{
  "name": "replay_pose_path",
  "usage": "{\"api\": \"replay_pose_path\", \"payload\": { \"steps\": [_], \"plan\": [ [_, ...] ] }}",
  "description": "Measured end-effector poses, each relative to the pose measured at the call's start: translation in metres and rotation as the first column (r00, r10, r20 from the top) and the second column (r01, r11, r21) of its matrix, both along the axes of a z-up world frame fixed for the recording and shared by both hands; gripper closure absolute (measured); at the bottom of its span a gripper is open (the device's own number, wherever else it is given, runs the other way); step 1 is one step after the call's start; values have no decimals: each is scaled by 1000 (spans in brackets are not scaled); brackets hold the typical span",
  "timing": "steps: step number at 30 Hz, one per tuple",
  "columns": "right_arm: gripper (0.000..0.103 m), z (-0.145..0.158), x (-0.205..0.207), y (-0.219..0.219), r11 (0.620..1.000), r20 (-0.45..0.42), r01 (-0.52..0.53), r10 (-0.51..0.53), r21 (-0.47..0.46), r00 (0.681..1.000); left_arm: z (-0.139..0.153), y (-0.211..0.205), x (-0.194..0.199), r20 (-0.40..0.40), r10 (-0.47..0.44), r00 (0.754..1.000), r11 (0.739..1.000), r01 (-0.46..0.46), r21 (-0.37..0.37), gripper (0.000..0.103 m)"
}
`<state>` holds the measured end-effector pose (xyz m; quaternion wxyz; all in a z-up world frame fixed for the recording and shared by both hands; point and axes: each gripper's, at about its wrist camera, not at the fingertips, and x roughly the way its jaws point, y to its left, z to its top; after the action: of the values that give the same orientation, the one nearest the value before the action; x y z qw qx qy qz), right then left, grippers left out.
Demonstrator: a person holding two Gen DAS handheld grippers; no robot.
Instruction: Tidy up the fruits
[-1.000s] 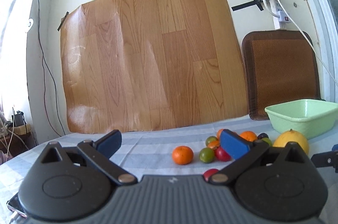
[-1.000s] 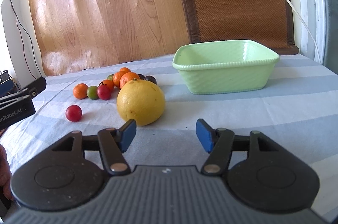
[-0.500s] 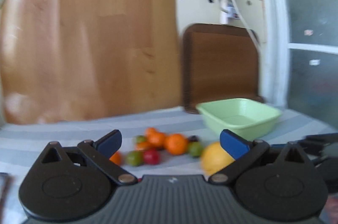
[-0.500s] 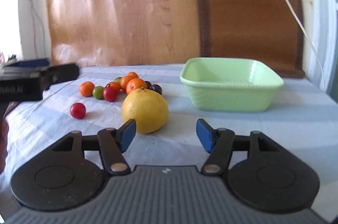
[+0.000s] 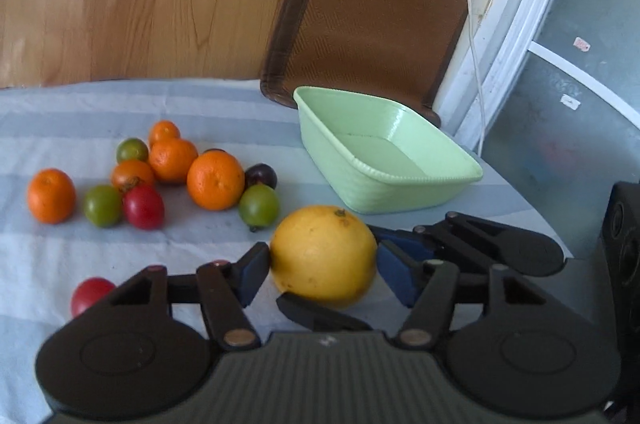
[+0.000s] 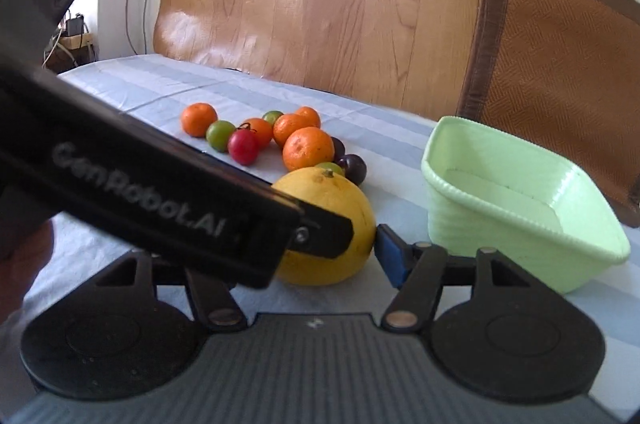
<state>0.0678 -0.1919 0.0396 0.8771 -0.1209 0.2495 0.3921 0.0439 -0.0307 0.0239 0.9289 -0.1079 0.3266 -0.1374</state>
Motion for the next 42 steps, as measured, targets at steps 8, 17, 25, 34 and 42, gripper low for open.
{"api": "replay_pose_path", "payload": {
  "steps": [8,17,25,34,42],
  "plan": [
    [37,35,4,-41,978,166,122,-150,167,975,54,-55,20,193,-60,979,996,45,82,43],
    [37,25,73,-82,925,61,352,-363,142,930,36,-114,102,125,-115,986,993,115,4,44],
    [36,17,78,-79,921,18,382,-384,76,923,16,-122,114,71,-98,993,995,99,1,41],
    [27,16,69,-88,915,63,374,-386,153,920,46,-103,76,196,-48,979,999,47,12,26],
    [27,24,53,-95,883,93,380,-418,276,904,64,-35,-20,334,7,943,998,-28,59,19]
  ]
}}
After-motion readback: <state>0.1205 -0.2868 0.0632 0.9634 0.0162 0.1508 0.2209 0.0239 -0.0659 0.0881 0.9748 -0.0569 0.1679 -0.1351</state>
